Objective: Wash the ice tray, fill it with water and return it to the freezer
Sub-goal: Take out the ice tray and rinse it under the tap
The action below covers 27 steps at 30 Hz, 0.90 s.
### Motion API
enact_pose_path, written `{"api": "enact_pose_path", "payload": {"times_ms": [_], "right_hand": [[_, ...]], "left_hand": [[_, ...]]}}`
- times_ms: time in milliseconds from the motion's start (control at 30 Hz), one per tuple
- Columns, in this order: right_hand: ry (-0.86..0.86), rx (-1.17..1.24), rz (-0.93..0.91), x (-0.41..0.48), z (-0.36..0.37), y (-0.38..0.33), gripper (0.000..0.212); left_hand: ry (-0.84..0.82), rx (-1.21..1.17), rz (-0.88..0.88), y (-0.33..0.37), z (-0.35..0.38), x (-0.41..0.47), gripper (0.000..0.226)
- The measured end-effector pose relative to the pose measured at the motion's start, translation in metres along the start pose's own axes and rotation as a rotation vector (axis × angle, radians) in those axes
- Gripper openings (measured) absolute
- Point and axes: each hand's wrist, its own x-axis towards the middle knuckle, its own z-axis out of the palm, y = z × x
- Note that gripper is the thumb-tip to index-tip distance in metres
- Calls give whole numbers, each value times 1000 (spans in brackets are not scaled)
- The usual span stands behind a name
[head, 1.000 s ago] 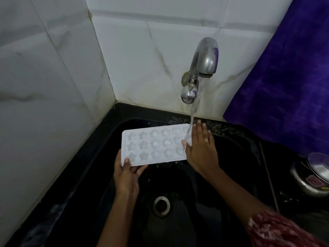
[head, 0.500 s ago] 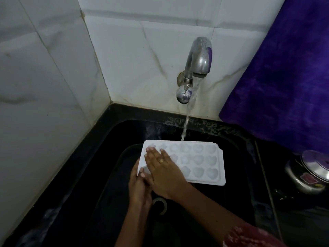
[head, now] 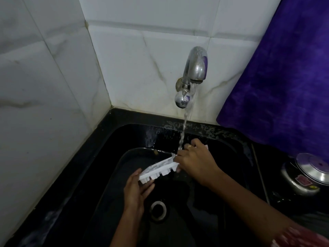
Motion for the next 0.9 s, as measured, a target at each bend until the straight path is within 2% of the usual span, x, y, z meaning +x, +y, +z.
{"api": "enact_pose_path", "payload": {"times_ms": [67, 167, 233, 300, 367, 467, 567, 633, 733, 800, 833, 900], "right_hand": [[-102, 22, 54, 10, -9, 9, 26], [-226, 171, 54, 21, -17, 21, 34], [-299, 320, 76, 27, -23, 31, 33], [-338, 424, 130, 33, -27, 41, 35], [-291, 339, 170, 40, -26, 47, 34], [-169, 145, 244, 43, -19, 43, 28], [-18, 259, 344, 43, -13, 32, 30], [9, 332, 394, 40, -13, 19, 41], [-103, 333, 322, 36, -6, -19, 80], [-176, 353, 330, 33, 5, -42, 89], [-202, 359, 338, 31, 10, -50, 86], [-221, 377, 289, 28, 12, -58, 79]], "left_hand": [[10, 152, 52, 2, 0, -1, 25], [49, 313, 147, 5, -7, 6, 43], [33, 321, 155, 8, -10, 8, 48], [-69, 262, 131, 15, -6, -3, 44], [-142, 152, 135, 15, -3, -9, 36], [-197, 70, 153, 11, 2, -12, 35], [-219, 18, 102, 13, 10, -14, 40], [-220, -1, 63, 11, 15, -12, 41], [-219, 43, 92, 8, 26, -10, 61], [-238, 87, 127, 7, 31, -4, 41], [-259, 78, 116, 4, 30, 1, 29], [-257, 50, 85, 1, 25, 6, 23]]}}
